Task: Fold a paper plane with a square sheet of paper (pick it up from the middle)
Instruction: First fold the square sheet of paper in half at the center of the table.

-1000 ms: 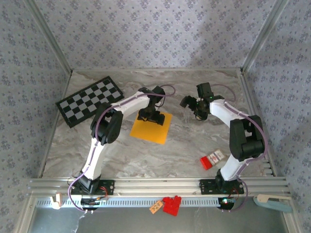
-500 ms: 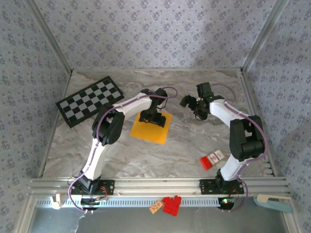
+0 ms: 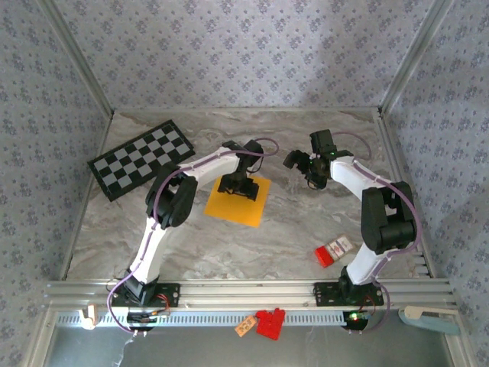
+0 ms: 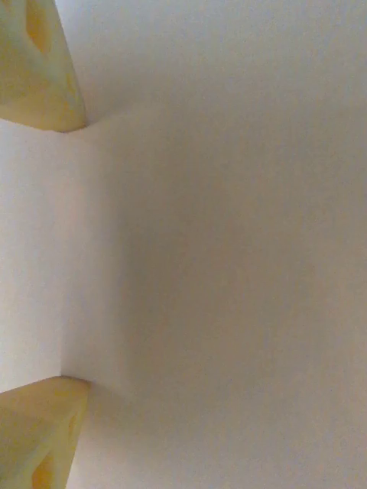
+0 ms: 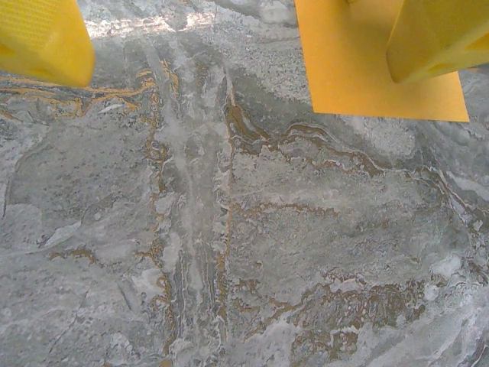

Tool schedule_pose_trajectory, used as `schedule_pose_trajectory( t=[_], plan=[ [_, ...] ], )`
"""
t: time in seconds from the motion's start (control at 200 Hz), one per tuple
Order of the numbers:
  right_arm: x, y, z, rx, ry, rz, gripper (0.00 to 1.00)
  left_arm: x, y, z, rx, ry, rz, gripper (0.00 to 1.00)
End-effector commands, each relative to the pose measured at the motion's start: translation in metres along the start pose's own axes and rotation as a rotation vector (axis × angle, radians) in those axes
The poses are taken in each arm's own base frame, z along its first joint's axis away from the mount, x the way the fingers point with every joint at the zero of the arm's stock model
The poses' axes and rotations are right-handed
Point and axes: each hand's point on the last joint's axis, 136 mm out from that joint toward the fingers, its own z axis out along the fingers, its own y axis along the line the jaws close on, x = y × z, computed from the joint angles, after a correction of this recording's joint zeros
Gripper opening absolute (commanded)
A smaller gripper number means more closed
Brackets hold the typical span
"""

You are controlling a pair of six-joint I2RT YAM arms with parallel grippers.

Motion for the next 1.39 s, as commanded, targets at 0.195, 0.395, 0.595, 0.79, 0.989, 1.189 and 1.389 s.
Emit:
schedule_pose_trajectory(
  t=[0.195,0.395,0.595,0.79,0.989,1.189,1.389],
  plan=[
    [-0.003,-0.001,-0.009,0.005,-0.010,0.006,1.00,0.019,0.011,0.024,-0.059,0.070,-0.038,0.77],
    [-0.004,0.000,-0.009,0.004,-0.012,0.007,1.00,0.018,0.009,0.024,-0.052,0.063,-0.040,0.73],
    [-0.004,0.000,-0.008,0.002,-0.010,0.007,1.00,0.013,0.006,0.017,-0.032,0.038,-0.049,0.70],
    [-0.005,0.001,-0.009,-0.002,-0.014,0.010,1.00,0.003,0.000,-0.009,0.040,-0.023,-0.082,0.55],
    [-0.009,0.011,-0.013,-0.064,-0.032,0.004,1.00,-0.014,-0.015,-0.058,0.319,-0.130,-0.172,0.35],
    [-0.009,0.038,-0.021,-0.222,-0.052,-0.045,0.98,-0.031,-0.031,-0.116,0.722,-0.243,-0.241,0.32],
    [0.008,0.068,-0.018,-0.382,0.010,-0.101,0.97,-0.037,-0.023,-0.108,0.828,-0.262,-0.320,0.33]
  ],
)
